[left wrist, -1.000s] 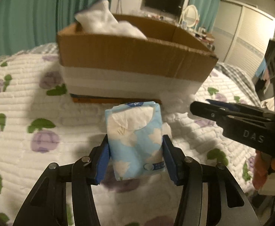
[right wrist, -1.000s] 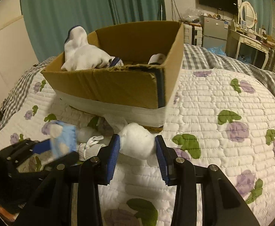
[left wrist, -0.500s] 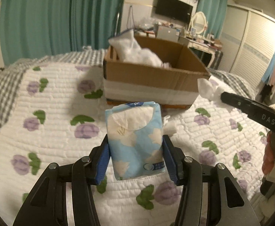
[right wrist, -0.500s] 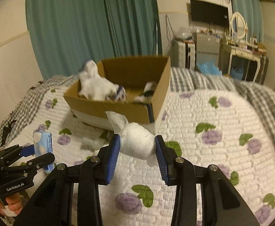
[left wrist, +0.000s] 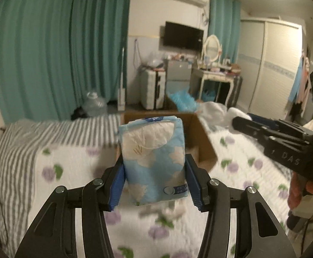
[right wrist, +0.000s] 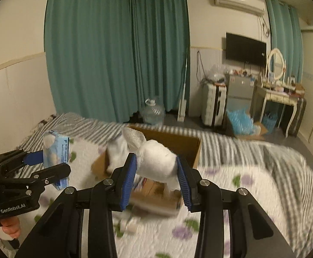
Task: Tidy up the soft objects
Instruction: 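Carry both held items over the cardboard box and open both tools, then withdraw both open tools from the box toward the quilt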
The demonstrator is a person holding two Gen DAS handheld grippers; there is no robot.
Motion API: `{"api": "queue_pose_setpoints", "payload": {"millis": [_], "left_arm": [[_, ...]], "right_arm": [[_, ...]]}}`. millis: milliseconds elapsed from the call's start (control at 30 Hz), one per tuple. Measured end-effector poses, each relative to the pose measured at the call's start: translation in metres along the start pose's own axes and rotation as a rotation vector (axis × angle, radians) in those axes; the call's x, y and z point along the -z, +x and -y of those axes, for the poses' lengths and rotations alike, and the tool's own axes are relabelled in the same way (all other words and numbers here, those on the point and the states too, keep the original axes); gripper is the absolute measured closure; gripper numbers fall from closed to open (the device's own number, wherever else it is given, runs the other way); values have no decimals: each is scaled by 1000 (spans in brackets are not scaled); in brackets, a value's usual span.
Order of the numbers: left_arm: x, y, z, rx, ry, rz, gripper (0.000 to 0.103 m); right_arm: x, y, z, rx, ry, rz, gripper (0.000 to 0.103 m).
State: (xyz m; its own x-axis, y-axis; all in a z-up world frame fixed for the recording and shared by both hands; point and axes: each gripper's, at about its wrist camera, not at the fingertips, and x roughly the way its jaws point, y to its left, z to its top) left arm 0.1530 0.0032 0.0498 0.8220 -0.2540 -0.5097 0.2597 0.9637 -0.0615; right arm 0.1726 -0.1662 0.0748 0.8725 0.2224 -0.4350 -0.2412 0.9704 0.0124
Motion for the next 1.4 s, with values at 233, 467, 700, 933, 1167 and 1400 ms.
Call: {"api": "queue_pose_setpoints", "payload": {"millis": [233,467,700,933,1167,1400], "left_arm": [[-46,83,-11,-17,27,-2,52],[-42,175,-12,-57,94,-89,52],[-35,189,-11,-64,125,-106,48],[-49,147,8,-124,145,-84,35],[-72,39,13,-78,94,52,35],[-73,-89,-4,-84,91,210,19]], "right_arm": [[-43,70,14,39,-24,-23,65],[-29,157,35,32,30,-132,65],[-11,169,51,34,100,-121,23],[-32,98,56,72,89,-48,14],[-64,-14,34,115,42,30,6],[-63,-104,-13,126,-15,85,1]]}}
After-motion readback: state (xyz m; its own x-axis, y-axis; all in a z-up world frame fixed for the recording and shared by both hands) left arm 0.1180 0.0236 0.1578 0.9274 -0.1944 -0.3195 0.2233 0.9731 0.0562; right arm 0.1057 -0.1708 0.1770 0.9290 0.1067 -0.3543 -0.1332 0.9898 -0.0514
